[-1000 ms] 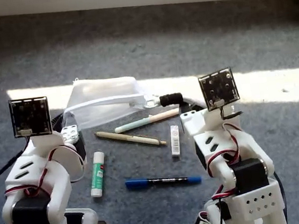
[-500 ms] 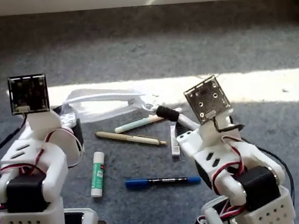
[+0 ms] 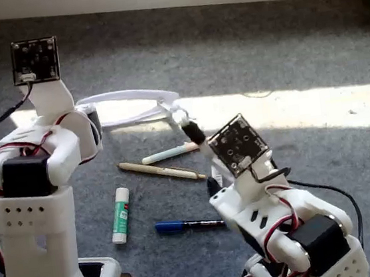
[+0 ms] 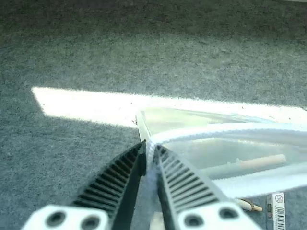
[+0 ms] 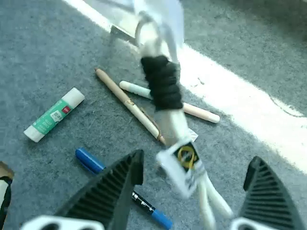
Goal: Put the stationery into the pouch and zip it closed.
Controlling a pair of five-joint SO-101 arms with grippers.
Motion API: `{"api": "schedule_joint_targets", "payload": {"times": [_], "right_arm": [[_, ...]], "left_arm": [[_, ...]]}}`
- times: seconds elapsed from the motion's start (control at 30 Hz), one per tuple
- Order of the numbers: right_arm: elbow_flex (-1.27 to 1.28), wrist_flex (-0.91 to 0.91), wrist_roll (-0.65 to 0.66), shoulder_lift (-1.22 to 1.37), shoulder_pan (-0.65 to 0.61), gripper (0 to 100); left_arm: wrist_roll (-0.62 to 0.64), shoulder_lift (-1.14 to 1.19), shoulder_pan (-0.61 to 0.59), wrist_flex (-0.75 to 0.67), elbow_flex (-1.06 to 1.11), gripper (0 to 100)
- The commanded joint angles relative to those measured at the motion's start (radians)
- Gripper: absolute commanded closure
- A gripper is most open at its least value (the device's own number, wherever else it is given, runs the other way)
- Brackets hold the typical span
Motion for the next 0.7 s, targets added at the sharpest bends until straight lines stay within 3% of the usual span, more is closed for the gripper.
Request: {"api": "schedule_joint_targets", "payload": {"times": [0.0,0.13,0.27,0.5,0.67], "right_arm": [[-0.053,0.015,0.006,0.004,-0.076,68.1],[-0.058,0.016,0.005,0.064,-0.076,68.1],[-0.058,-0.036,-0.077,0.119,-0.067,68.1],[-0.048,-0.185,-0.101,0.209,0.122,68.4],[-0.056,-0.214,-0.180,0.326,0.185,68.4]], "left_arm": [[0.077,0.027,-0.010,0.009,-0.064,99],[0.094,-0.041,-0.016,0.040,-0.059,99],[0.092,-0.101,-0.047,0.043,-0.008,99],[0.040,-0.188,-0.110,0.040,0.119,99],[0.037,-0.259,-0.125,-0.014,0.229,99]]}}
